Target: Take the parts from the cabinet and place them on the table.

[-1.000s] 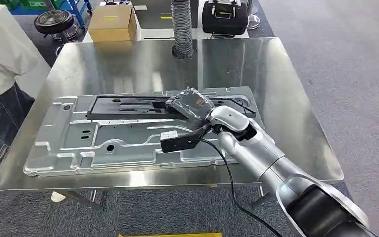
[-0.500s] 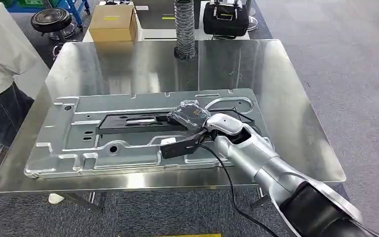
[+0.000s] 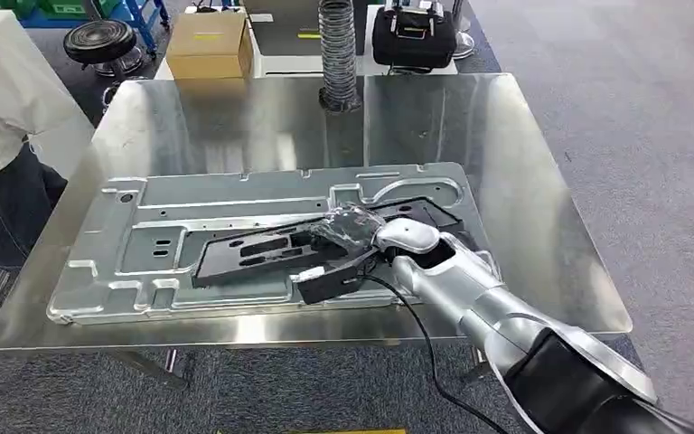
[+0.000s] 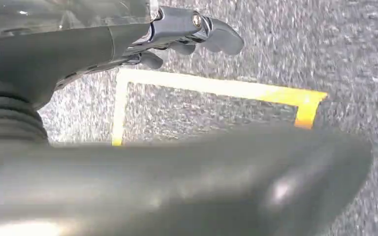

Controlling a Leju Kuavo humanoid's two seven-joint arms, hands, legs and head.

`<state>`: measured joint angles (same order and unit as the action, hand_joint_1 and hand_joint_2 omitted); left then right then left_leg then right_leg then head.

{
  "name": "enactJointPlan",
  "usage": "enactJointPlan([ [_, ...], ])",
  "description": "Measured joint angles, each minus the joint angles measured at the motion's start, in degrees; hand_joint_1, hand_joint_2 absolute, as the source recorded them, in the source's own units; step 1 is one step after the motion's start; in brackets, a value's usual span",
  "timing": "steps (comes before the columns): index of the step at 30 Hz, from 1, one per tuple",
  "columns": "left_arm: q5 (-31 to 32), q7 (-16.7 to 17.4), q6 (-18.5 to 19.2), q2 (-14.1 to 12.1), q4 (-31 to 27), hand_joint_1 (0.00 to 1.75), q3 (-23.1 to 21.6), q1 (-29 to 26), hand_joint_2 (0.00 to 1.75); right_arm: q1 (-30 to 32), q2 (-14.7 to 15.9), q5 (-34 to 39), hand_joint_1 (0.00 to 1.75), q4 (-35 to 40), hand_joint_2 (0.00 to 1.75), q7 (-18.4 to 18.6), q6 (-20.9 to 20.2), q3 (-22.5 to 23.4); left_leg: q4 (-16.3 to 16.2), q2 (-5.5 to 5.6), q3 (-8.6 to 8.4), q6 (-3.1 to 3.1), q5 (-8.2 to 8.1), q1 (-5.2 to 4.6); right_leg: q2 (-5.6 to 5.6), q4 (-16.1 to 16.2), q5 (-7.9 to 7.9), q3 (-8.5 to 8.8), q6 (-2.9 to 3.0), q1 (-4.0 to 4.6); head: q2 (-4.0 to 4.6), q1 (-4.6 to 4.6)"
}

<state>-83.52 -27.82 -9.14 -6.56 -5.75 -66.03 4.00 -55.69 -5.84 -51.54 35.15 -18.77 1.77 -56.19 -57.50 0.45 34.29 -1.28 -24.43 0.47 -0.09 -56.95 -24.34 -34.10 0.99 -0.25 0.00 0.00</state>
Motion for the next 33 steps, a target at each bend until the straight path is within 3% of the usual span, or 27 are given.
enactJointPlan([
  [1, 0.0, -0.11, 0.0, 0.02, 0.0, 0.0, -0.09, -0.05, 1.75, -0.03, -0.07, 0.22, 0.0, -0.11, 0.0, -0.15, 0.0, -0.11, -1.24, -0.06, 0.42, -0.15, -1.1, 0.14, 0.06, 0.4, 0.18, 0.21, 0.31, -0.03, 0.02, 0.04],
  [2, 0.0, -0.13, 0.0, 0.02, 0.0, 0.0, -0.2, -0.01, 1.75, -0.1, -0.07, 0.24, 0.0, -0.2, 0.0, -0.26, 0.0, -0.2, -4.7, -0.06, 1.84, -0.32, -3.34, 0.21, 0.08, 0.41, 0.24, 0.21, 0.53, -0.06, 0.0, -0.18],
  [4, 0.0, -0.13, 0.02, -0.07, 0.0, 0.0, -0.35, -0.01, 1.75, 0.02, -0.07, 0.37, 0.0, -0.55, 0.0, -0.33, -0.04, -0.37, -14.13, -0.09, 6.11, -0.82, -7.74, 0.34, 0.08, 0.35, 0.2, 0.15, 0.58, -0.01, 0.0, -0.2],
  [5, 0.0, -0.15, 0.04, -0.04, -0.02, 0.0, -0.42, -0.11, 1.75, 0.09, -0.07, 0.63, 0.0, -0.72, 0.0, -0.35, -0.04, -0.48, -17.37, -0.09, 7.65, -1.01, -8.66, 0.37, 0.08, 0.29, 0.2, 0.09, 0.58, -0.01, 0.02, -0.24],
  [6, 0.0, -0.33, 0.17, -0.04, -0.02, 0.0, -0.52, -0.21, 0.0, 0.18, -0.07, 1.07, 0.0, -0.85, 0.0, -0.42, 0.0, -0.61, -18.0, -0.1, 7.98, -1.17, -8.22, 0.48, 0.05, 0.21, 0.18, 0.08, 0.55, -0.02, 0.02, -0.22],
  [7, 0.0, -0.57, 0.11, -0.04, 0.0, 0.0, -0.68, -0.23, 0.0, 0.22, -0.02, 1.55, 0.0, -0.92, 0.0, -0.42, 0.09, -0.7, -15.49, -0.11, 6.8, -1.25, -6.33, 0.66, 0.0, 0.06, 0.1, 0.09, 0.43, -0.05, 0.0, -0.24],
  [9, 0.0, -0.65, -0.57, -0.2, 0.0, 0.0, -0.83, -0.12, 0.0, 0.16, 0.07, 3.17, 0.0, -0.92, 0.0, -0.68, 0.22, -0.74, -5.32, -0.16, 1.63, -1.29, -1.28, 0.97, -0.09, -0.43, -0.24, 0.15, 0.04, -0.18, 0.0, -0.24],
  [10, 0.0, -0.55, -0.89, -0.22, 0.0, 0.0, -0.92, -0.07, 0.0, 0.12, 0.09, 4.32, 0.0, -0.9, 0.0, -0.94, 0.18, -0.68, -0.89, -0.15, -0.4, -1.25, -0.62, 1.14, -0.09, -0.74, -0.46, 0.08, -0.27, -0.17, 0.0, -0.24],
  [11, 0.0, -0.39, -1.14, -0.22, 0.0, 0.0, -1.05, 0.06, 0.0, 0.07, 0.2, 5.5, 0.0, -0.87, 0.0, -1.16, 0.09, -0.5, -0.43, -0.03, -0.87, -0.86, -1.1, 0.62, -0.21, -1.0, -0.56, -0.2, -0.62, 0.23, 0.0, -0.37],
  [14, 0.0, -0.11, -1.57, -0.22, 0.0, 0.0, -1.27, 0.06, 0.0, 0.1, 0.35, 10.26, 0.0, -0.09, 0.0, -2.32, -1.0, 0.89, -0.72, 0.07, -0.48, 0.29, -0.92, 0.53, -0.24, -0.76, -0.26, -0.25, -1.43, 0.11, 0.02, -0.24],
  [16, 0.0, -0.09, -1.6, -0.22, 0.0, 0.0, -1.29, 0.2, 0.0, 0.07, 0.66, 12.5, 0.0, 0.9, 0.0, -2.82, -1.6, 2.3, -0.09, -0.07, -0.69, 1.19, -0.38, 0.78, -0.18, -1.69, -1.17, -0.46, -2.17, -0.17, 0.0, -0.24],
  [17, 0.0, -0.09, -1.6, -0.24, 0.0, 0.0, -1.29, 0.3, 0.0, -0.03, 0.85, 12.89, 0.0, 1.33, 0.0, -2.99, -1.75, 2.97, -0.07, -0.1, -0.59, 1.51, -0.35, 0.78, -0.14, -4.38, -3.12, -1.81, -2.32, -0.16, 0.0, -0.13],
  [19, 0.0, -0.09, -1.6, -0.31, 0.0, 0.0, -1.31, 0.32, 0.0, 0.19, 1.16, 13.81, 0.0, 1.75, 0.0, -3.26, -1.99, 3.71, -0.08, -0.16, -0.51, 1.75, -0.36, 0.67, -0.14, -13.76, -7.58, -6.09, -2.63, -0.17, 0.0, -0.15],
  [20, 0.0, -0.04, -1.6, -0.31, 0.0, 0.0, -1.33, 0.31, 0.0, 0.51, 1.37, 14.91, 0.0, 1.92, 0.0, -3.73, -2.72, 4.02, -0.1, -0.17, -0.48, 1.78, -0.37, 0.61, -0.13, -17.98, -8.93, -8.1, -2.69, -0.17, 0.0, -0.13],
  [21, 0.0, 0.02, -1.57, -0.31, 0.0, 0.0, -1.38, 0.31, 0.0, 1.05, 1.51, 16.58, 0.0, 2.32, 0.0, -4.29, -3.57, 4.42, -0.12, -0.13, -0.49, 1.78, -0.37, 0.58, -0.14, -19.58, -8.82, -8.92, -2.67, -0.15, 0.02, -0.15],
  [22, 0.0, 0.04, -1.53, -0.31, 0.0, 0.0, -1.44, 0.29, 0.0, 1.56, 2.06, 20.43, 0.0, 3.2, 0.0, -5.38, -5.27, 5.47, -0.16, -0.07, -0.51, 1.78, -0.38, 0.54, -0.14, -18.08, -7.4, -8.27, -2.5, -0.12, 0.0, -0.09],
  [23, 0.0, 0.04, -1.35, -0.31, 0.0, 0.0, -1.51, 0.29, 0.0, 1.94, 2.43, 24.03, 0.0, 4.24, 0.0, -6.38, -6.52, 6.67, -0.23, -0.01, -0.51, 1.77, -0.38, 0.5, -0.14, -14.36, -5.18, -6.48, -2.24, -0.09, 0.0, -0.11],
  [25, 0.0, 0.04, -0.96, -0.31, 0.0, 0.0, -1.62, 0.33, 0.0, 2.15, 3.25, 30.45, 0.0, 6.77, 0.0, -8.28, -8.41, 9.65, -0.3, -0.01, -0.58, 1.67, -0.45, 0.27, -0.12, -3.25, -0.25, -1.09, -1.29, 0.16, 0.0, -0.09],
  [26, 0.0, 0.04, -0.83, -0.31, 0.0, 0.0, -1.68, 0.34, 0.0, 2.15, 3.72, 32.44, 0.0, 7.72, 0.0, -8.86, -8.92, 10.89, -0.16, -0.12, -0.5, 1.56, -0.43, 0.25, 0.04, -1.14, -1.01, -0.21, -0.97, 0.34, 0.0, -0.18],
  [27, 0.0, -0.02, -0.61, -0.33, 0.0, 0.0, -1.68, 0.32, 0.0, 2.4, 4.0, 34.59, 0.0, 8.74, 0.0, -9.36, -9.37, 12.07, -0.28, -0.08, -0.44, 1.19, -0.43, -0.1, 0.1, -0.53, -0.35, -0.23, -1.05, 0.53, 0.0, -0.37],
  [29, 0.0, -0.7, 0.0, -0.39, 0.0, 0.0, -1.53, 0.26, 0.0, 6.25, 6.29, 42.26, 0.0, 14.16, 0.0, -12.61, -7.54, 15.54, 0.03, 0.0, -0.57, 0.68, -0.33, 0.38, 0.13, -0.56, -0.49, -0.07, -0.73, 0.98, 0.0, -0.35],
  [31, 0.0, -1.4, 0.17, -0.24, -0.02, 0.0, -0.41, -0.18, 0.0, 12.56, 7.48, 49.74, 0.0, 22.23, 0.0, -17.15, 0.85, 22.11, -0.49, -0.01, -0.57, 0.13, -0.97, 0.44, 0.66, 0.51, -0.08, 0.74, -0.24, 0.24, 0.0, -0.39],
  [33, 0.0, -2.03, -0.39, -0.13, 0.0, 0.0, 1.25, -0.89, 0.0, 19.6, 8.33, 52.28, 0.0, 31.05, 0.0, -19.19, 10.25, 29.08, -6.28, -0.13, 1.59, -0.23, -4.9, 0.41, 0.88, 0.78, -0.21, 1.17, 0.31, 0.21, 0.0, -0.55],
])
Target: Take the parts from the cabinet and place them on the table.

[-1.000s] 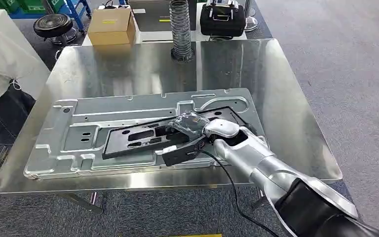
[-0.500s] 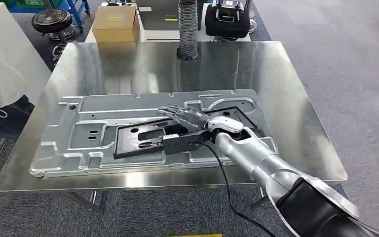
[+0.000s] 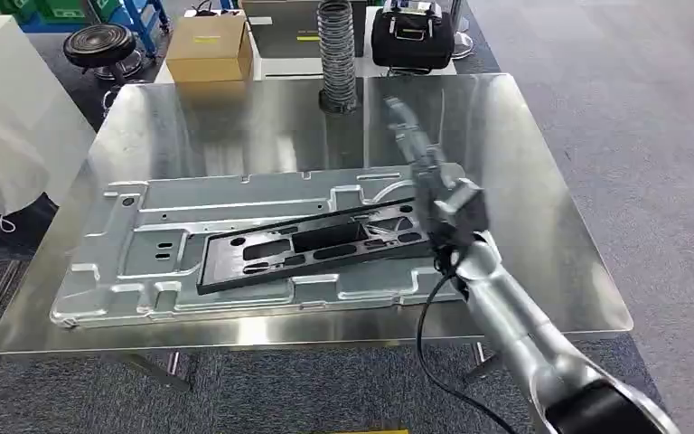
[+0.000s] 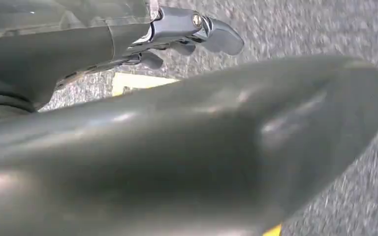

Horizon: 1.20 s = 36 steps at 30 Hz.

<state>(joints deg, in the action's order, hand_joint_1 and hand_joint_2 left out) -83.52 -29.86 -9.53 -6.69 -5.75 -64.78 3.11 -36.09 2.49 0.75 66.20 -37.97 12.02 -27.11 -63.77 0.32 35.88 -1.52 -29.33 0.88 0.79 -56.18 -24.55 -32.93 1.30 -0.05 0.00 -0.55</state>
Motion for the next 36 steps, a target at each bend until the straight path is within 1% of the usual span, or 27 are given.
enactJointPlan([
  [2, 0.0, -0.57, -0.66, 0.15, 0.0, 0.0, 1.66, -0.67, 0.0, 8.54, 0.74, 1.79, 0.0, 8.02, 0.0, -0.66, 4.45, 5.46, -8.95, -0.01, 3.99, -0.38, -4.05, 0.14, 0.15, -0.03, -0.18, 0.08, 0.12, 0.04, 0.0, 0.09],
  [3, 0.0, -0.7, -0.91, 0.35, 0.0, 0.0, 2.38, -0.97, 0.0, 12.66, 0.74, 3.35, 0.0, 11.9, 0.0, -1.2, 5.53, 8.26, -11.41, -0.01, 5.15, -0.52, -4.57, 0.21, 0.17, -0.1, -0.26, 0.05, 0.08, 0.02, 0.0, -0.04],
  [4, 0.0, -0.72, -1.13, 0.55, 0.0, 0.0, 2.88, -1.22, 0.0, 16.63, 0.74, 4.73, 0.0, 15.22, 0.0, -1.61, 5.75, 11.1, -10.87, -0.02, 4.87, -0.59, -3.59, 0.29, 0.15, -0.17, -0.38, 0.08, -0.01, -0.02, 0.0, 0.0],
  [5, 0.0, -0.74, -1.22, 0.68, 0.0, 0.0, 3.34, -1.34, 0.0, 19.44, 0.74, 5.31, 0.0, 17.74, 0.0, -1.88, 5.67, 13.35, -7.57, -0.02, 3.25, -0.55, -1.49, 0.35, 0.06, -0.33, -0.51, 0.07, -0.16, -0.09, 0.02, 0.0],
  [7, 0.0, -0.76, -1.31, 0.72, 0.0, 0.0, 3.95, -1.29, 0.0, 22.68, 0.79, 5.66, 0.0, 21.94, 0.0, -2.03, 5.51, 16.93, 2.65, -0.02, -2.03, -0.23, 3.3, 0.39, -0.32, -0.93, -0.92, 0.08, -0.59, -0.23, 0.02, -0.02],
  [8, 0.0, -0.81, -1.49, 0.74, 0.0, 0.0, 4.22, -1.2, 0.0, 23.78, 0.79, 5.68, 0.0, 23.66, 0.0, -2.05, 6.35, 18.46, 5.27, 0.05, -3.4, 0.06, 2.67, 0.34, -0.51, -1.22, -1.11, -0.04, -0.85, -0.09, 0.0, 0.02],
  [11, 0.0, -0.98, -1.83, 0.77, 0.0, 0.0, 4.61, -1.02, 0.0, 29.78, 0.33, 5.31, 0.0, 29.5, 0.0, -2.07, 8.51, 23.01, 5.56, 0.26, -3.49, 0.93, 2.94, -0.18, -0.59, -1.34, -0.77, -0.1, -1.84, -0.08, 0.0, 0.02],
  [13, 0.0, -1.0, -1.83, 0.79, 0.0, 0.0, 4.63, -1.07, 0.0, 33.92, -0.68, 5.79, 0.0, 33.21, 0.0, -2.1, 7.04, 25.89, 6.39, 0.21, -3.55, 1.98, 3.69, 0.27, -0.63, -1.52, -1.18, -0.24, -2.45, -0.24, 0.02, 0.0],
  [14, 0.0, -1.0, -1.83, 0.79, 0.0, 0.0, 4.63, -0.97, 0.0, 35.7, -1.16, 5.68, 0.0, 34.9, 0.0, -2.1, 6.46, 27.37, 6.5, 0.13, -3.37, 2.38, 4.01, 0.17, -0.7, -3.08, -3.18, -0.65, -2.6, -0.32, 0.0, 0.11],
  [15, 0.0, -1.0, -1.83, 0.76, 0.0, 0.0, 4.63, -0.83, 0.0, 37.17, -1.68, 5.15, 0.0, 36.18, 0.0, -2.1, 6.1, 28.7, 6.5, 0.05, -3.01, 2.6, 4.17, 0.17, -0.74, -6.67, -6.14, -2.06, -2.72, -0.4, 0.0, 0.26],
  [17, 0.0, -1.0, -1.83, 0.76, 0.0, 0.0, 4.59, -0.66, 0.0, 39.63, -2.89, 3.95, 0.0, 38.45, 0.0, -2.1, 5.6, 30.77, 6.46, -0.12, -2.23, 2.75, 4.65, 0.02, -0.74, -16.15, -11.32, -5.51, -3.11, -0.54, 0.0, 0.26],
  [18, 0.0, -1.0, -1.79, 0.76, 0.0, 0.0, 4.54, -0.59, 0.0, 40.51, -3.39, 3.58, 0.0, 39.15, 0.0, -2.1, 5.21, 31.46, 6.37, -0.17, -1.8, 2.74, 4.93, -0.05, -0.73, -18.98, -12.24, -6.28, -3.2, -0.64, 0.0, 0.28],
  [19, 0.0, -1.0, -1.77, 0.74, 0.0, 0.0, 4.43, -0.54, 0.0, 41.24, -3.85, 3.32, 0.0, 39.85, 0.0, -2.1, 4.88, 32.1, 6.27, -0.24, -1.35, 2.66, 5.2, -0.08, -0.73, -18.98, -11.74, -5.68, -3.24, -0.74, 0.02, 0.28],
  [20, 0.0, -1.0, -1.75, 0.74, 0.0, 0.0, 4.3, -0.49, 0.0, 41.69, -4.24, 3.1, 0.0, 40.42, 0.0, -2.07, 4.71, 32.57, 6.13, -0.27, -0.9, 2.55, 5.48, -0.09, -0.72, -16.34, -10.26, -3.78, -3.19, -0.79, 0.0, 0.28],
  [22, 0.0, -0.98, -1.62, 0.76, 0.0, 0.0, 4.11, -0.35, 0.0, 42.01, -4.81, 2.79, 0.0, 41.25, 0.0, -2.07, 4.53, 33.25, 5.81, -0.25, -0.03, 2.24, 6.08, -0.1, -0.71, -5.84, -6.52, 2.98, -2.79, -0.78, 0.0, 0.28],
  [23, 0.0, -0.98, -1.59, 0.77, 0.0, 0.0, 4.0, -0.21, 0.0, 41.99, -5.05, 2.64, 0.0, 41.71, 0.0, -2.07, 4.53, 33.52, 5.59, -0.26, 0.22, 1.95, 6.45, -0.1, -0.7, -0.47, -6.82, 6.39, -2.42, -0.68, 0.0, 0.26],
  [24, 0.0, -0.98, -1.57, 0.76, 0.0, 0.0, 3.91, -0.21, 0.0, 42.15, -5.27, 2.43, 0.0, 41.95, 0.0, -2.03, 4.51, 33.8, 5.82, -0.16, 0.21, 1.51, 6.79, -0.23, -0.7, -0.8, -6.04, 6.28, -2.41, -0.22, 0.0, 0.13],
  [27, 0.0, -0.94, -1.29, 0.7, 0.0, 0.0, 3.6, -0.1, 0.0, 42.5, -5.71, 1.64, 0.0, 42.25, 0.0, -2.03, 4.44, 34.52, 6.26, -0.16, 0.14, 0.45, 7.98, -0.1, -0.79, -0.64, -5.4, 5.52, -1.37, 0.01, 0.0, 0.28],
  [28, 0.0, -0.89, -1.27, 0.7, 0.0, 0.0, 3.47, -0.15, 0.0, 42.74, -6.01, 1.07, 0.0, 42.28, 0.0, -2.03, 4.46, 34.61, 6.28, -0.13, 0.32, -0.01, 8.33, -0.27, -0.7, 0.11, -4.37, 5.11, -0.8, -0.65, 0.0, 0.33],
  [29, 0.0, -0.78, -1.24, 0.68, 0.0, 0.0, 3.32, -0.2, 0.0, 42.83, -6.32, 0.72, 0.0, 42.28, 0.0, -2.01, 4.44, 34.61, 5.2, -0.16, 0.95, -0.19, 6.06, -0.05, -0.51, 0.17, -3.62, 4.54, -0.43, -0.58, 0.0, 0.22],
  [30, 0.0, -0.7, -1.24, 0.7, 0.0, 0.0, 3.23, -0.2, 0.0, 43.05, -6.45, 0.37, 0.0, 42.34, 0.0, -2.03, 4.44, 34.65, 2.61, -0.15, 1.75, -0.31, 2.52, -0.03, -0.49, 0.19, -3.08, 3.79, 0.11, -0.56, 0.02, 0.13],
  [31, 0.0, -0.68, -1.24, 0.68, 0.0, 0.0, 3.19, -0.11, 0.0, 43.39, -6.54, 0.0, 0.0, 42.32, 0.0, -2.01, 4.46, 34.7, -1.53, -0.14, 2.78, -0.52, -1.24, -0.02, -0.48, 0.17, -2.47, 3.0, 0.14, -0.48, 0.0, 0.04],
  [32, 0.0, -0.68, -1.24, 0.66, 0.0, 0.0, 3.14, -0.03, 0.0, 43.65, -6.56, -0.29, 0.0, 42.32, 0.0, -2.03, 4.46, 34.72, -5.82, -0.14, 3.74, -0.73, -4.05, -0.02, -0.42, 0.12, -1.87, 2.2, 0.21, -0.37, 0.0, 0.11],
  [33, 0.0, -0.68, -1.2, 0.68, 0.0, 0.0, 3.12, -0.01, 0.0, 43.79, -6.58, -0.48, 0.0, 42.28, 0.0, -2.01, 4.44, 34.74, -9.1, -0.14, 4.28, -0.86, -5.37, -0.01, -0.4, 0.04, -1.36, 1.43, 0.23, -0.29, 0.0, 0.07],
  [34, 0.0, -0.68, -1.16, 0.68, 0.0, 0.0, 3.08, -0.03, 0.0, 43.94, -6.6, -0.62, 0.0, 42.17, 0.0, -2.01, 4.38, 34.78, -11.32, -0.14, 4.03, -0.9, -5.16, -0.01, -0.4, -0.15, -0.73, 0.48, 0.2, -0.22, 0.0, 0.07],
  [35, 0.0, -0.65, -1.11, 0.68, 0.0, 0.0, 3.03, -0.01, 0.0, 44.16, -6.6, -0.72, 0.0, 42.06, 0.0, -2.01, 4.2, 34.83, -10.71, -0.14, 2.53, -0.84, -3.42, -0.02, -0.41, -0.36, -0.21, -0.42, 0.11, -0.17, 0.02, 0.07],
  [36, 0.0, -0.65, -1.07, 0.68, 0.0, 0.0, 2.99, 0.03, 0.0, 44.33, -6.6, -0.81, 0.0, 42.01, 0.0, -2.01, 4.01, 34.89, -8.39, -0.14, 0.41, -0.75, -1.62, -0.02, -0.41, -0.63, 0.13, -1.13, 0.03, -0.14, 0.0, 0.06],
])
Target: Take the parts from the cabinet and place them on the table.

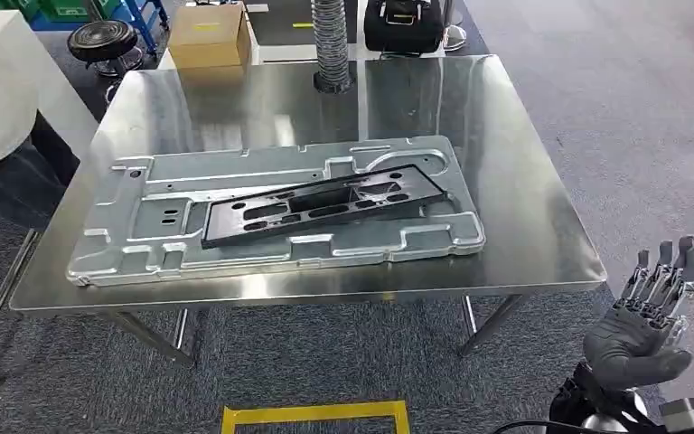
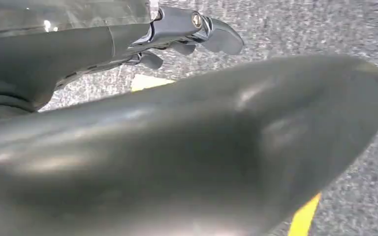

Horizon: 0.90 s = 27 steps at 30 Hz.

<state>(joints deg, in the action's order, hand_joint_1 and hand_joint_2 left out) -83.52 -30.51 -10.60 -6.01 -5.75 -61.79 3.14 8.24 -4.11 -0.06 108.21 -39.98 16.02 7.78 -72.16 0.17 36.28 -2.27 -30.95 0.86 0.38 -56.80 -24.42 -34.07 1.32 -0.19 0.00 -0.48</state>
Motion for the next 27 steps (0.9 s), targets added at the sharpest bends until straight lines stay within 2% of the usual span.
enactJointPlan([
  [1, 0.0, -0.02, 0.06, -0.02, 0.0, 0.0, -0.07, 0.08, 0.0, 0.13, 0.0, 0.0, 0.0, -0.02, 0.0, 0.0, -0.26, 0.02, 5.44, 0.0, -4.13, 0.28, 2.16, -0.03, 0.0, -0.41, 0.43, -0.91, -0.18, 0.04, 0.0, -0.02],
  [2, 0.0, -0.02, 0.09, -0.04, 0.0, 0.0, -0.11, 0.21, 0.0, 0.22, 0.0, -0.15, 0.0, -0.02, 0.0, 0.0, -0.26, 0.02, 10.72, 0.01, -7.97, 0.64, 2.35, -0.1, 0.0, -0.74, 0.8, -1.47, -0.33, 0.05, 0.0, -0.02],
  [3, 0.0, -0.02, 0.15, -0.15, 0.0, 0.0, -0.17, 0.42, 0.0, 0.36, 0.0, -0.35, 0.0, -0.02, 0.0, 0.0, -0.24, 0.02, 15.47, 0.06, -10.72, 1.1, -0.18, -0.48, -0.01, -0.93, 1.22, -1.83, -0.69, 0.18, 0.0, 0.0],
  [5, 0.0, -0.13, 0.33, -0.09, 0.0, 0.0, -0.37, 0.41, 0.0, 0.48, 0.0, -0.77, 0.0, -0.13, 0.0, -0.02, -0.28, 0.04, 16.2, 0.11, -10.33, 1.52, 0.49, -0.79, 0.07, -0.75, 2.02, -1.63, -1.39, 0.01, 0.0, 0.04],
  [6, 0.0, -0.13, 0.33, -0.11, 0.0, 0.0, -0.46, 0.4, 0.0, 0.53, 0.0, -0.83, 0.0, -0.2, 0.0, 0.0, -0.29, 0.04, 15.9, 0.1, -10.01, 1.94, 0.73, -0.94, 0.07, -0.55, 2.6, -1.71, -1.73, -0.1, 0.0, -0.46],
  [7, 0.0, -0.15, 0.31, -0.11, 0.0, 0.0, -0.57, 0.37, 0.0, 0.76, -0.04, -0.88, 0.0, -0.35, 0.0, 0.0, -0.29, 0.07, 16.27, 0.06, -9.71, 2.44, 1.4, -0.74, 0.01, -0.3, 3.19, -1.82, -2.16, 0.08, 0.02, -0.28],
  [8, 0.0, -0.15, 0.31, -0.09, 0.0, 0.0, -0.72, 0.5, 0.0, 0.98, -0.04, -1.12, 0.0, -0.48, 0.0, -0.02, -0.28, 0.18, 16.63, -0.37, -9.24, 2.88, 2.36, -0.36, -0.24, -0.87, 2.2, -2.18, -2.43, -0.26, 0.0, -0.39],
  [9, 0.0, -0.17, 0.31, -0.07, 0.0, 0.0, -0.87, 0.6, 0.0, 1.14, -0.04, -1.88, 0.0, -0.61, 0.0, 0.0, 0.15, 0.28, 16.64, -0.46, -8.39, 3.41, 3.03, -0.36, -0.32, -2.58, -1.09, -3.02, -2.82, -0.25, 0.02, -0.11],
  [10, 0.0, -0.15, 0.31, -0.07, 0.0, 0.0, -1.05, 0.6, 0.0, 1.24, 0.0, -3.12, 0.0, -0.72, 0.0, 0.0, 0.98, 0.28, 16.63, -0.48, -7.56, 3.6, 3.69, -0.37, -0.3, -5.95, -4.85, -4.02, -3.15, -0.4, 0.0, 0.13],
  [11, 0.0, -0.15, 0.31, 0.0, 0.0, 0.0, -1.2, 0.56, 0.0, 1.44, 0.02, -3.87, 0.0, -0.81, 0.0, 0.0, 1.49, 0.28, 16.6, -0.54, -6.68, 3.67, 4.44, -0.4, -0.3, -10.75, -8.45, -5.21, -3.51, -0.55, 0.0, 0.13],
  [12, 0.0, -0.15, 0.31, 0.04, 0.0, 0.0, -1.27, 0.56, 0.0, 1.67, 0.04, -4.26, 0.0, -0.92, 0.0, 0.0, 1.75, 0.28, 16.5, -0.58, -5.72, 3.62, 5.13, -0.4, -0.3, -14.92, -10.4, -6.1, -3.77, -0.6, 0.0, 0.13],
  [13, 0.0, -0.15, 0.31, 0.04, 0.0, 0.0, -1.29, 0.55, 0.0, 1.86, 0.07, -4.37, 0.0, -1.01, 0.0, 0.0, 1.88, 0.28, 16.35, -0.6, -4.73, 3.53, 5.77, -0.4, -0.3, -17.76, -10.52, -6.28, -3.94, -0.67, 0.0, 0.2],
  [14, 0.0, -0.15, 0.31, 0.04, 0.0, 0.0, -1.31, 0.53, 0.0, 1.96, 0.13, -4.48, 0.0, -1.11, 0.0, 0.0, 1.92, 0.28, 16.15, -0.63, -3.84, 3.41, 6.39, -0.38, -0.29, -18.22, -9.09, -5.37, -4.06, -0.79, 0.0, 0.2],
  [15, 0.0, -0.15, 0.31, 0.07, 0.0, 0.0, -1.33, 0.53, 0.0, 1.96, 0.13, -4.5, 0.0, -1.14, 0.0, 0.0, 1.9, 0.28, 15.87, -0.64, -2.79, 3.23, 6.99, -0.37, -0.29, -16.27, -6.82, -3.25, -4.08, -0.9, 0.0, 0.2],
  [16, 0.0, -0.15, 0.33, 0.09, 0.0, 0.0, -1.36, 0.55, 0.0, 1.96, 0.15, -4.55, 0.0, -1.14, 0.0, 0.0, 1.9, 0.28, 15.52, -0.64, -1.83, 3.04, 7.49, -0.34, -0.28, -12.19, -4.82, -0.01, -4.01, -0.99, 0.0, 0.18],
  [17, 0.0, -0.15, 0.33, 0.09, 0.0, 0.0, -1.4, 0.59, 0.0, 1.96, 0.15, -4.74, 0.0, -1.11, 0.0, 0.0, 1.99, 0.28, 15.12, -0.63, -1.02, 2.81, 7.93, -0.34, -0.29, -6.73, -4.24, 4.0, -3.83, -1.05, 0.0, 0.2],
  [18, 0.0, -0.15, 0.33, 0.11, 0.0, 0.0, -1.46, 0.59, 0.0, 1.94, 0.15, -5.01, 0.0, -1.07, 0.0, 0.0, 2.19, 0.28, 14.82, -0.6, -0.57, 2.49, 8.27, -0.46, -0.3, -1.59, -6.05, 7.78, -3.5, -0.97, 0.0, 0.18],
  [19, 0.0, -0.17, 0.33, 0.11, 0.0, 0.0, -1.55, 0.62, 0.0, 1.96, 0.15, -5.38, 0.0, -1.03, 0.0, -0.04, 2.49, 0.28, 14.46, -0.55, -0.25, 2.16, 8.66, -0.6, -0.42, 1.61, -7.09, 9.12, -2.99, -0.62, 0.0, 0.15],
  [20, 0.0, -0.17, 0.35, 0.11, 0.0, 0.0, -1.64, 0.62, 0.0, 2.24, 0.15, -5.44, 0.0, -1.05, 0.0, 0.0, 2.69, 0.26, 14.71, -0.56, -0.33, 1.81, 9.26, -0.55, -0.4, 1.07, -6.7, 8.56, -2.54, -0.48, 0.0, 0.05],
  [21, 0.0, -0.2, 0.37, 0.11, 0.0, 0.0, -1.68, 0.62, 0.0, 2.48, 0.18, -5.44, 0.0, -1.03, 0.0, -0.09, 2.8, 0.26, 14.86, -0.57, -0.22, 1.42, 9.86, -0.37, -0.4, 0.85, -6.47, 8.23, -2.17, -0.26, 0.0, 0.5],
  [22, 0.0, -0.2, 0.35, 0.11, 0.0, 0.0, -1.7, 0.53, 0.0, 2.77, 0.2, -5.57, 0.0, -1.03, 0.0, 0.0, 2.86, 0.26, 15.13, -0.54, -0.16, 0.96, 10.42, -0.37, -0.38, 0.89, -5.98, 7.97, -1.61, -0.16, 0.0, 0.57],
  [23, 0.0, -0.2, 0.33, 0.11, 0.0, 0.0, -1.73, 0.36, 0.0, 2.91, 0.17, -6.2, 0.0, -1.05, 0.0, -0.02, 2.86, 0.26, 14.89, -0.44, 0.14, 0.63, 10.27, -0.12, -0.11, 1.43, -4.96, 7.42, -0.99, -0.66, 0.0, 0.44],
  [24, 0.0, -0.2, 0.31, 0.11, 0.0, 0.0, -1.75, 0.19, 0.0, 2.94, 0.17, -6.86, 0.0, -1.07, 0.0, -0.02, 2.91, 0.26, 13.44, -0.43, 0.91, 0.5, 7.44, -0.08, 0.01, 1.46, -4.26, 6.66, -0.49, -0.53, 0.0, 0.4],
  [25, 0.0, -0.17, 0.28, 0.13, 0.0, 0.0, -1.79, 0.2, 0.0, 3.07, 0.17, -7.46, 0.0, -1.09, 0.0, -0.02, 2.95, 0.24, 10.35, -0.42, 1.95, 0.42, 3.66, -0.04, 0.01, 1.42, -3.55, 5.75, -0.2, -0.47, 0.0, 0.15],
  [26, 0.0, -0.17, 0.24, 0.13, 0.0, 0.0, -1.84, 0.28, 0.0, 3.29, 0.17, -7.89, 0.0, -1.27, 0.0, -0.02, 3.02, 0.24, 6.01, -0.42, 3.03, 0.24, -0.09, -0.04, 0.03, 1.41, -2.81, 4.78, -0.1, -0.35, 0.0, 0.09],
  [27, 0.0, -0.17, 0.13, 0.13, 0.0, 0.0, -1.9, 0.3, 0.0, 3.4, 0.17, -8.24, 0.0, -1.55, 0.0, -0.02, 3.04, 0.24, 1.54, -0.42, 3.86, 0.06, -2.85, -0.04, 0.07, 1.39, -2.04, 3.76, -0.03, -0.19, 0.0, 0.09],
])
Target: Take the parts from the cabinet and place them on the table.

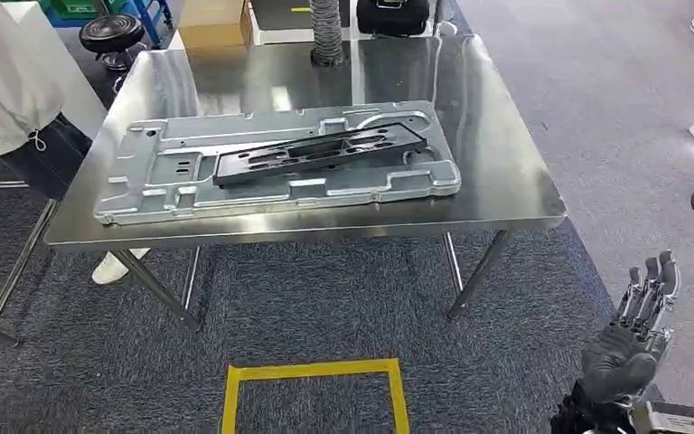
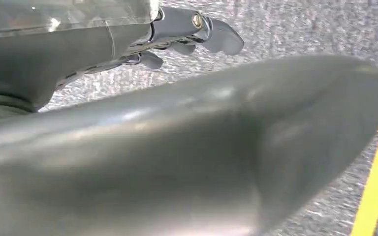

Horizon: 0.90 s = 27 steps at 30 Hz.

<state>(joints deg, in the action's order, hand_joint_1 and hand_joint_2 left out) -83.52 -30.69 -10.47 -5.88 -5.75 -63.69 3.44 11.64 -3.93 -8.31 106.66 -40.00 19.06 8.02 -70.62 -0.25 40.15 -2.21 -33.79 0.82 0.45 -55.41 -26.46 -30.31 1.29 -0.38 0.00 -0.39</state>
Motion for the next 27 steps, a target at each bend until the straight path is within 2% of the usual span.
enactJointPlan([
  [1, 0.0, 0.0, -0.11, 0.0, 0.0, 0.0, -0.11, -0.01, 0.0, 0.07, 0.0, -0.7, 0.0, -0.48, 0.0, 0.0, 0.48, 0.0, -3.54, 0.0, 0.31, -0.07, -0.93, 0.0, 0.0, -0.15, 0.78, -1.06, 0.02, 0.13, 0.0, -0.02],
  [2, 0.0, -0.02, -0.17, 0.02, 0.0, 0.0, -0.22, -0.03, 0.0, 0.27, 0.0, -1.89, 0.0, -0.85, 0.0, 0.0, 1.54, 0.0, -4.95, 0.0, -0.33, -0.03, 0.33, -0.01, 0.0, -0.34, 1.53, -2.16, -0.04, 0.23, 0.0, 0.0],
  [3, 0.0, -0.02, -0.2, 0.07, 0.0, 0.0, -0.26, -0.02, 0.0, 0.44, -0.04, -3.84, 0.0, -1.35, 0.0, 0.02, 2.92, 0.0, -4.05, 0.0, -2.03, 0.12, 2.62, -0.03, 0.0, -0.54, 2.13, -3.19, -0.13, 0.32, 0.0, -0.02],
  [4, 0.0, -0.04, -0.24, 0.07, 0.0, 0.0, -0.26, -0.01, 0.0, 0.47, -0.11, -4.99, 0.0, -1.86, 0.0, 0.07, 3.48, 0.0, -1.16, 0.01, -4.72, 0.35, 4.96, -0.05, 0.01, -0.85, 2.67, -4.13, -0.21, 0.39, 0.0, 0.0],
  [5, 0.0, -0.09, -0.26, 0.07, 0.0, 0.0, -0.26, 0.04, 0.0, 0.45, -0.18, -6.23, 0.0, -2.6, 0.0, 0.22, 4.0, 0.0, 3.63, 0.02, -8.59, 0.76, 6.16, -0.14, 0.01, -1.21, 3.18, -5.04, -0.32, 0.48, 0.0, -0.02],
  [6, 0.0, -0.11, -0.24, 0.0, 0.02, 0.0, -0.26, 0.22, 0.0, 0.4, -0.31, -7.96, 0.0, -3.59, 0.0, 0.42, 4.88, 0.0, 9.45, 0.04, -12.98, 1.36, 4.63, -0.32, 0.04, -1.66, 3.63, -5.56, -0.46, 0.44, 0.0, -0.04],
  [7, 0.0, -0.18, -0.24, -0.04, 0.02, 0.0, -0.26, 0.5, 0.0, 0.38, -0.44, -9.75, 0.0, -4.77, 0.0, 0.77, 5.88, 0.02, 14.84, 0.01, -16.04, 1.57, 2.32, -0.63, -0.01, -1.92, 4.05, -5.89, -0.82, 0.77, 0.0, -0.02],
  [8, 0.0, -0.2, -0.24, -0.02, 0.0, 0.0, -0.26, 0.6, 0.0, 0.31, -0.48, -11.02, 0.0, -6.15, 0.0, 1.2, 6.41, 0.2, 15.05, 0.03, -15.63, 1.81, 2.11, -0.75, 0.24, -1.63, 4.64, -5.84, -1.23, 0.68, 0.0, 0.15],
  [10, 0.0, -0.24, -0.35, 0.0, 0.0, 0.0, -0.26, 0.52, 0.0, -0.05, -0.61, -12.45, 0.0, -10.21, 0.0, 1.84, 6.66, 0.92, 15.16, 0.02, -15.1, 2.73, 2.9, -1.14, 0.28, -1.1, 5.97, -5.9, -1.9, 0.37, 0.0, -0.24],
  [11, 0.0, -0.26, -0.37, 0.1, 0.0, 0.0, -0.26, 0.31, 0.0, -0.13, -0.72, -13.2, 0.0, -12.86, 0.0, 1.81, 6.88, 1.61, 16.05, -0.06, -14.73, 3.32, 4.18, -0.48, 0.28, -1.04, 6.35, -6.06, -2.38, 0.6, 0.02, -0.23],
  [12, 0.0, -0.26, -0.39, 0.28, 0.0, 0.0, -0.26, 0.44, 0.0, -0.05, -0.83, -13.96, 0.0, -15.38, 0.0, 1.81, 7.02, 2.38, 16.13, -0.41, -14.02, 3.66, 5.08, -0.54, -0.14, -2.09, 3.98, -6.66, -2.68, 0.21, 0.0, -0.26],
  [13, 0.0, -0.26, -0.48, 0.28, 0.0, 0.0, -0.26, 0.45, 0.0, -0.23, -0.83, -14.85, 0.0, -17.47, 0.0, 1.88, 7.25, 3.17, 16.17, -0.39, -13.11, 4.19, 5.84, -0.55, -0.24, -4.62, 0.13, -7.45, -2.8, 0.12, 0.0, 0.16],
  [14, 0.0, -0.26, -0.5, 0.31, 0.0, 0.0, -0.26, 0.36, 0.0, -0.76, -0.83, -15.86, 0.0, -20.35, 0.0, 1.9, 7.65, 4.23, 16.15, -0.39, -12.1, 4.22, 6.65, -0.56, -0.24, -8.68, -3.8, -8.37, -3.14, 0.01, 0.0, 0.28],
  [15, 0.0, -0.26, -0.52, 0.39, 0.0, 0.0, -0.26, 0.29, 0.0, -1.18, -0.9, -16.33, 0.0, -22.9, 0.0, 1.48, 7.96, 5.1, 16.09, -0.4, -11.1, 4.22, 7.41, -0.61, -0.24, -12.94, -6.61, -9.23, -3.42, -0.1, 0.02, 0.26],
  [16, 0.0, -0.28, -0.52, 0.44, 0.0, 0.0, -0.26, 0.25, 0.0, -1.45, -0.94, -16.74, 0.0, -25.73, 0.0, 1.11, 8.13, 6.15, 15.91, -0.4, -9.96, 4.18, 8.18, -0.63, -0.24, -16.93, -7.99, -9.82, -3.7, -0.27, 0.02, 0.33],
  [17, 0.0, -0.35, -0.52, 0.48, 0.0, 0.0, -0.26, 0.17, 0.0, -2.0, -0.96, -17.13, 0.0, -29.09, 0.0, 1.07, 8.22, 7.36, 15.63, -0.42, -8.77, 4.07, 8.9, -0.64, -0.24, -19.0, -7.23, -9.5, -3.9, -0.41, 0.0, 0.28],
  [18, 0.0, -0.35, -0.52, 0.55, 0.0, 0.0, -0.26, 0.13, 0.0, -2.57, -0.98, -17.38, 0.0, -31.9, 0.0, 0.96, 8.24, 8.46, 15.24, -0.42, -7.7, 3.94, 9.5, -0.62, -0.23, -18.77, -5.16, -8.24, -3.99, -0.56, 0.0, 0.37],
  [19, 0.0, -0.35, -0.52, 0.59, 0.0, 0.0, -0.26, 0.13, 0.0, -3.0, -1.03, -18.02, 0.0, -34.39, 0.0, 0.96, 8.43, 9.59, 14.78, -0.42, -6.47, 3.8, 10.06, -0.62, -0.23, -16.37, -2.73, -5.86, -4.0, -0.72, 0.0, 0.37],
  [20, 0.0, -0.35, -0.52, 0.61, 0.0, 0.0, -0.26, 0.14, 0.0, -3.79, -1.03, -19.03, 0.0, -37.4, 0.0, 1.09, 8.92, 10.79, 14.28, -0.42, -5.35, 3.57, 10.54, -0.61, -0.23, -12.03, -1.28, -2.4, -3.92, -0.8, 0.0, 0.37],
  [21, 0.0, -0.35, -0.52, 0.61, 0.0, 0.0, -0.28, 0.26, 0.0, -4.89, -1.03, -19.98, 0.0, -40.6, 0.0, 1.03, 9.34, 12.01, 13.63, -0.43, -4.61, 3.33, 11.01, -0.62, -0.23, -6.46, -2.05, 1.88, -3.72, -0.85, 0.02, 0.39],
  [22, 0.0, -0.37, -0.52, 0.61, 0.0, 0.0, -0.28, 0.25, 0.0, -5.81, -1.01, -20.63, 0.0, -43.86, 0.0, 0.77, 9.72, 13.38, 13.1, -0.41, -4.07, 3.0, 11.31, -0.92, -0.24, -0.96, -4.84, 5.9, -3.44, -0.63, 0.0, 0.43],
  [23, 0.0, -0.35, -0.52, 0.61, 0.0, 0.0, -0.28, 0.27, 0.0, -6.47, -1.01, -21.14, 0.0, -46.17, 0.0, 0.59, 10.21, 14.41, 13.02, -0.39, -4.1, 2.64, 11.68, -0.87, -0.35, -0.07, -5.32, 6.2, -2.87, -0.45, 0.0, 0.17],
  [24, 0.0, -0.35, -0.57, 0.59, 0.0, 0.0, -0.31, 0.31, 0.0, -6.76, -1.01, -21.64, 0.0, -49.01, 0.0, 0.39, 10.76, 15.44, 13.01, -0.4, -4.05, 2.33, 12.16, -0.83, -0.33, 0.3, -5.12, 5.72, -2.54, -0.36, 0.02, 0.26],
  [26, 0.0, -0.31, -0.68, 0.59, 0.02, 0.0, -0.31, 0.13, 0.0, -7.76, -0.66, -22.34, 0.0, -55.6, 0.0, 0.26, 11.69, 17.52, 13.55, -0.37, -3.82, 1.52, 13.36, -0.62, -0.3, 0.13, -4.16, 5.01, -1.49, -0.1, 0.0, 0.42],
  [27, 0.0, -0.31, -0.7, 0.59, 0.02, 0.0, -0.31, -0.12, 0.0, -8.51, -0.61, -22.36, 0.0, -58.72, 0.0, 0.15, 12.26, 18.43, 12.95, -0.26, -3.46, 1.27, 12.37, -0.22, 0.03, 0.42, -3.11, 4.43, -0.92, -0.38, 0.02, 0.46],
])
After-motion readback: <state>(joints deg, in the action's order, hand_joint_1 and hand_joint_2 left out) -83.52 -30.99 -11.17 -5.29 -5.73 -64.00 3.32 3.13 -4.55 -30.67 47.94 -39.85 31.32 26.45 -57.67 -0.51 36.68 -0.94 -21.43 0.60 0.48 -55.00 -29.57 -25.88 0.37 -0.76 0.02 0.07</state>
